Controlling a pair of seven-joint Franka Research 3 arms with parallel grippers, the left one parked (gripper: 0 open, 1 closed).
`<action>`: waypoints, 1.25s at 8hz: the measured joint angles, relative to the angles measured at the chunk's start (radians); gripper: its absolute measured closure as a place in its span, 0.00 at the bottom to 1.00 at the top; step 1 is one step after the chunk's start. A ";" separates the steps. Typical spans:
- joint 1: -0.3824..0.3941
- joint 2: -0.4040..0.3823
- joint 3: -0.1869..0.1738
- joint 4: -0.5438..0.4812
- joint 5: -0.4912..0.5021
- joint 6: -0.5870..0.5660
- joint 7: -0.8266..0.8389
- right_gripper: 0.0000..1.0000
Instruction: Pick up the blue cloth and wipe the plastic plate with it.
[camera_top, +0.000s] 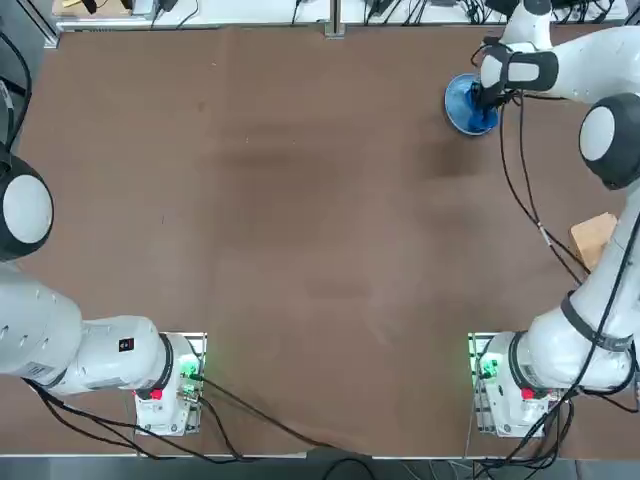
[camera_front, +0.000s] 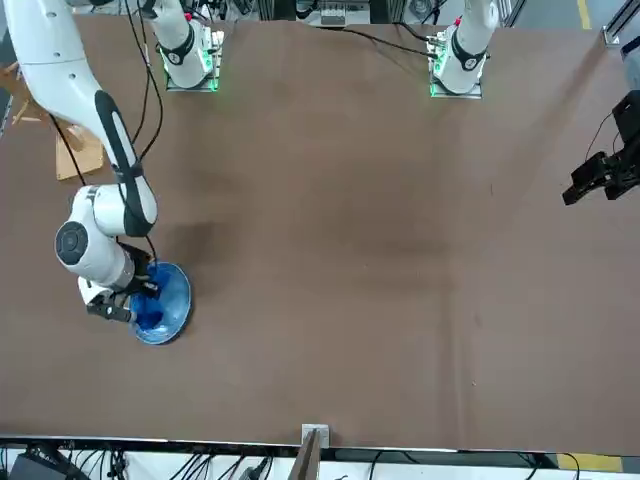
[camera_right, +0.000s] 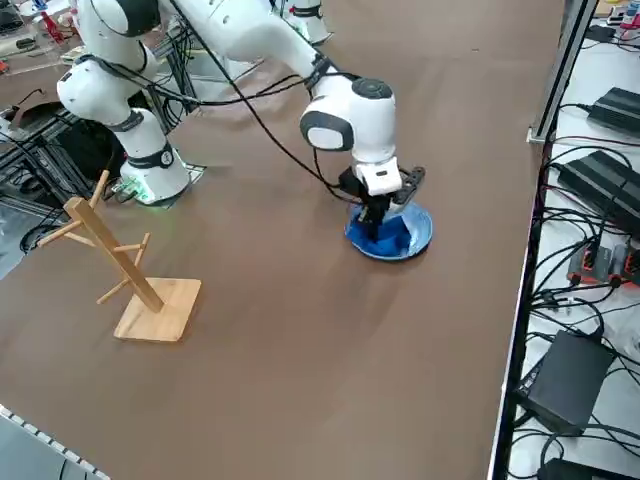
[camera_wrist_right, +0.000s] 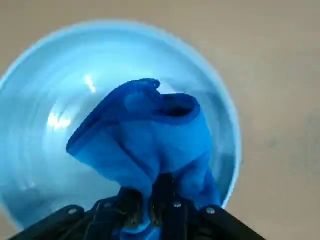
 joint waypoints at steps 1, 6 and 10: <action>0.028 -0.013 0.000 -0.013 0.020 -0.022 0.020 0.90; 0.091 0.013 -0.018 0.043 0.088 -0.028 0.055 0.90; 0.085 0.099 -0.022 0.170 0.085 -0.036 0.054 0.90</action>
